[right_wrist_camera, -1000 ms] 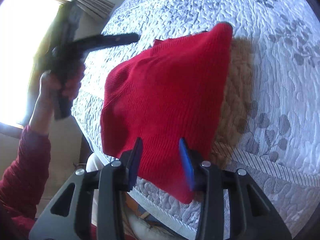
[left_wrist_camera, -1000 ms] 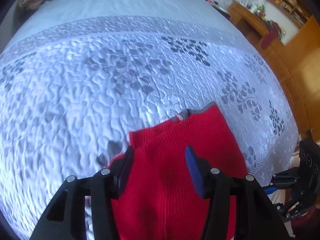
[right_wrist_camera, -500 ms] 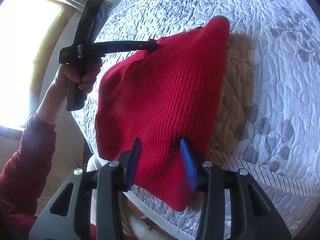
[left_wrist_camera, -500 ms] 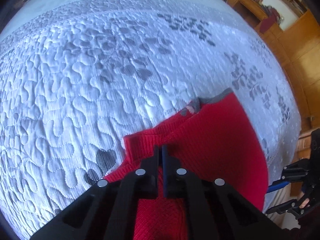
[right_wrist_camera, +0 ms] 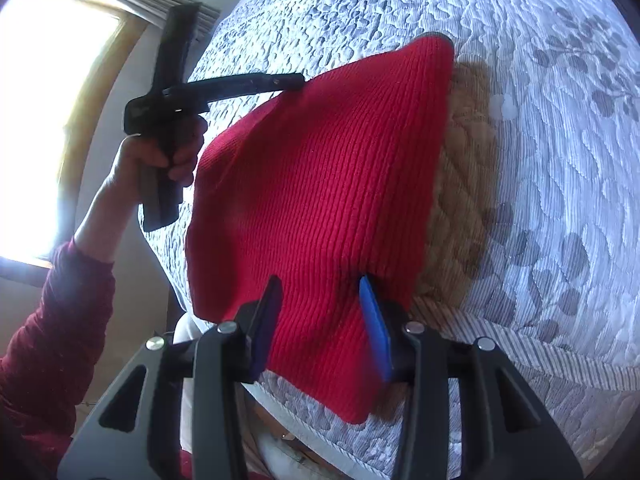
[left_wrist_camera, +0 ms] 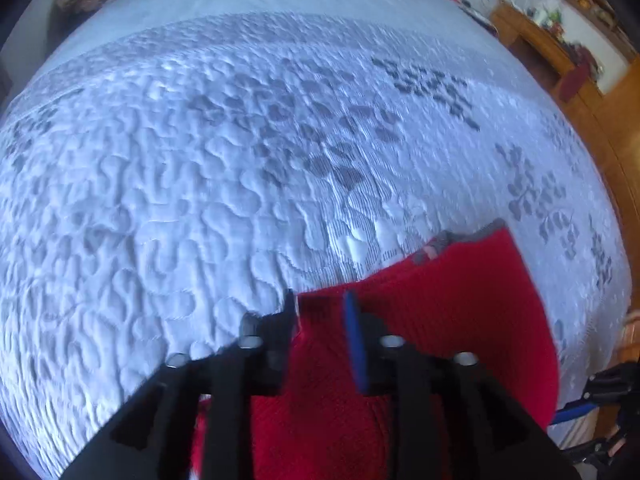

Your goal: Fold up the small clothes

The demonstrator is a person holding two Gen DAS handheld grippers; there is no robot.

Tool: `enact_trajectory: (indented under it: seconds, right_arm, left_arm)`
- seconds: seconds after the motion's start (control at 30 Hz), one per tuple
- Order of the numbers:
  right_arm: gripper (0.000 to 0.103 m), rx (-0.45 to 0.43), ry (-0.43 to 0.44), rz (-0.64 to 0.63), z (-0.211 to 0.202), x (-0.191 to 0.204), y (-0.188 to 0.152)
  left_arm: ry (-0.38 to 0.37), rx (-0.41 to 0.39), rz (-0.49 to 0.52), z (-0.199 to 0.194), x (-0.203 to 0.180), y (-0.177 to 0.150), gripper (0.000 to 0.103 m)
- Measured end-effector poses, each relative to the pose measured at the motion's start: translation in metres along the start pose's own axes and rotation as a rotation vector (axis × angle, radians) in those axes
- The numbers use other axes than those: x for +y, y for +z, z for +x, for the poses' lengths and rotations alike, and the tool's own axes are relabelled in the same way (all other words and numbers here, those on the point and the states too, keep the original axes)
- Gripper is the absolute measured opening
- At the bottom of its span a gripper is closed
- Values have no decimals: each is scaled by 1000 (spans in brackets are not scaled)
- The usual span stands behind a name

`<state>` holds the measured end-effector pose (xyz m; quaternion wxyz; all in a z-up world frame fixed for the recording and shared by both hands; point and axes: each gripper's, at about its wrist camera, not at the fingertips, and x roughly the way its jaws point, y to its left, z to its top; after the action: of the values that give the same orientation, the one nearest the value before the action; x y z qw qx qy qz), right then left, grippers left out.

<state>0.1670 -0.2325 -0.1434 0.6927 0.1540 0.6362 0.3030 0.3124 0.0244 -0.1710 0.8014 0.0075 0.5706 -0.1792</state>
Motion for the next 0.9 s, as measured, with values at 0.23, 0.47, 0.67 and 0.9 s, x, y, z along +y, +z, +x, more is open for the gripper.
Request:
enact_trajectory:
  seconds: [0.23, 0.47, 0.67, 0.9]
  right_arm:
    - [63, -16, -119, -24, -23, 4, -28]
    - [63, 56, -38, 114, -4, -19, -74]
    - [60, 69, 38, 179, 15, -26, -72]
    - [15, 49, 21, 129, 5, -12, -76]
  left_arm:
    - [37, -56, -27, -73, -26, -74, 49]
    - [117, 34, -136, -86, -38, -188, 55]
    - [-63, 52, -283, -80, -34, -226, 56]
    - [-88, 71, -325, -73, -28, -225, 22]
